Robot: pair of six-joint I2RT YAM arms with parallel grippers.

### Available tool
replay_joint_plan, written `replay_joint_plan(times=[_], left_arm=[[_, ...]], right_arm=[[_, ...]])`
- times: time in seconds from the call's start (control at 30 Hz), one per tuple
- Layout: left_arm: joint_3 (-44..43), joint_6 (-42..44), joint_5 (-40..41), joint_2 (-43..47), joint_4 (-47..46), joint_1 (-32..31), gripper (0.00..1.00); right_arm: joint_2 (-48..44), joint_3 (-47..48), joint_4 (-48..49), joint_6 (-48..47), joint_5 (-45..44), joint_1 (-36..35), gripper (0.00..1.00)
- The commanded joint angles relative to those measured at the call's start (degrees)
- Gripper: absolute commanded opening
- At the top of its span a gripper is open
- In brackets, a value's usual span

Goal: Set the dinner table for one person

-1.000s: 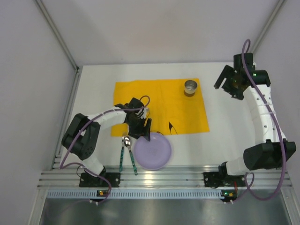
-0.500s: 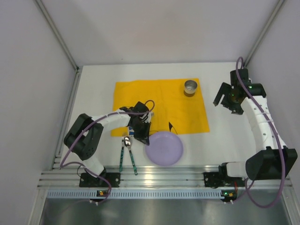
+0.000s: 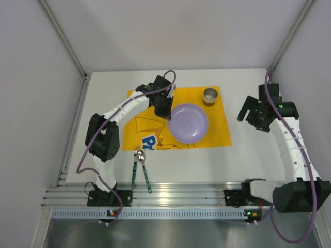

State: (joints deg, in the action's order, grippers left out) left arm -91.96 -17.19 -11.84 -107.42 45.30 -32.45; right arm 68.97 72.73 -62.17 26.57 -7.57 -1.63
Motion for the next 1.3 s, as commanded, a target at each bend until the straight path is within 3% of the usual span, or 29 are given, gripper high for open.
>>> replay_joint_plan(times=[0.0, 0.3, 0.5, 0.57, 0.63, 0.67, 0.7, 0.83, 0.87, 0.97, 1.1, 1.27], left_arm=[[-5.9, 0.4, 3.9, -6.7, 4.5, 3.6, 0.00], [-9.6, -3.4, 4.0, -13.5, -0.1, 11.3, 0.00], [-13.1, -6.1, 4.1, -17.2, -0.6, 12.6, 0.00], [-13.8, -6.4, 4.8, -18.1, 0.1, 12.6, 0.18], [-13.2, -6.8, 6.7, -17.7, 0.8, 12.6, 0.53], [-12.6, -6.9, 7.2, -17.2, 0.8, 12.6, 0.79], [-12.1, -7.1, 7.9, -16.5, 0.7, 12.7, 0.98], [-10.2, -8.9, 10.8, -11.3, 1.7, 14.4, 0.98], [-10.2, -9.0, 11.3, -8.4, 1.8, 14.7, 0.98], [-10.5, -8.6, 19.1, -4.1, 4.2, 16.5, 0.98], [-8.1, -7.6, 23.4, 3.3, 6.0, 19.8, 0.98], [1.7, -7.4, 22.6, 11.7, 3.9, 24.7, 0.98]], right_arm=[[-4.2, -1.5, 1.4, -0.8, 3.5, 0.7, 0.82], [-9.6, -6.4, 1.5, -1.0, 7.3, 0.6, 0.81], [-12.2, -9.6, 5.4, -3.4, 17.4, -1.9, 0.81], [-12.1, -10.5, 8.5, -4.8, 25.1, -4.3, 0.84], [-11.1, -10.7, 10.0, -5.6, 30.6, -7.6, 0.89], [-10.4, -9.8, 11.0, -6.3, 31.0, -12.5, 0.89], [-8.8, -9.1, 11.5, -6.4, 30.9, -15.6, 0.89], [-1.2, -4.1, 14.3, -5.4, 27.2, -32.9, 0.91], [1.1, -0.7, 14.5, -4.7, 25.9, -40.0, 0.90], [13.1, 5.6, 13.4, -4.4, 21.6, -52.1, 0.88], [30.2, 16.2, 11.5, -3.4, 18.9, -60.8, 0.81], [40.4, 20.3, 12.6, 0.8, 17.2, -64.8, 0.69]])
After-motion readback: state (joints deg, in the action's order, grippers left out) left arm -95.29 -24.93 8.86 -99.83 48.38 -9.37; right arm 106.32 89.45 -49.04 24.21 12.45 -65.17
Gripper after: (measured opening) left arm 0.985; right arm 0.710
